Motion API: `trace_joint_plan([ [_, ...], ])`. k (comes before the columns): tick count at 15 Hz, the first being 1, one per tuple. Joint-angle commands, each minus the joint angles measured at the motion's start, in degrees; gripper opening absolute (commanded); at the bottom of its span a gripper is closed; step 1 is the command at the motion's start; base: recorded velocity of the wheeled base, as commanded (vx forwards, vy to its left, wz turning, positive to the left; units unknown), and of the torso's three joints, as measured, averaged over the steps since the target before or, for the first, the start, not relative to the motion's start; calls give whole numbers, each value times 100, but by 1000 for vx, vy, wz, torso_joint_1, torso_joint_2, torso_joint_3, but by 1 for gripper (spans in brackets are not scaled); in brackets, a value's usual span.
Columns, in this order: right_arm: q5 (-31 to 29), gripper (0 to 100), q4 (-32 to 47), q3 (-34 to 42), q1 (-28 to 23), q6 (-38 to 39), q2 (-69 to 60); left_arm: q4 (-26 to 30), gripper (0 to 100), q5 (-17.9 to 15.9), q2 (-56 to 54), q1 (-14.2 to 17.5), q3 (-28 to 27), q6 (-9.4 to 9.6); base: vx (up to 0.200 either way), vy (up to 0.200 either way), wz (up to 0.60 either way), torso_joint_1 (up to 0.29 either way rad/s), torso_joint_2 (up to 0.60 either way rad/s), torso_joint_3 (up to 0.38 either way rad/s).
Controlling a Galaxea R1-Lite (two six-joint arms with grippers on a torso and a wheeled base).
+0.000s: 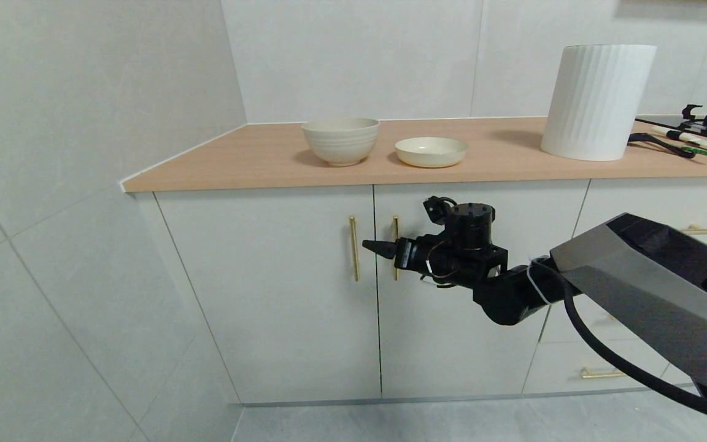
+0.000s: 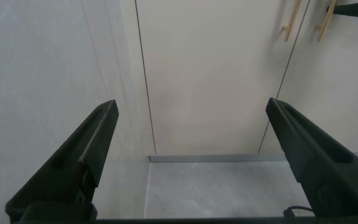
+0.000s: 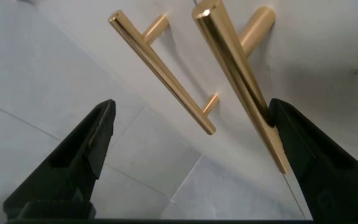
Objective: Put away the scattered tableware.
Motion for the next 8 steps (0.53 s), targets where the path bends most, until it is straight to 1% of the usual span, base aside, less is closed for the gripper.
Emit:
trace_joint_plan([
  [1,24,100,13,24,18,8,-5,-5,100,4,9,1,0,-2,0,0,0,0,0,0],
  [8,59,100,13,252,18,17,-199,-5,100,4,9,1,0,-2,0,0,0,0,0,0],
])
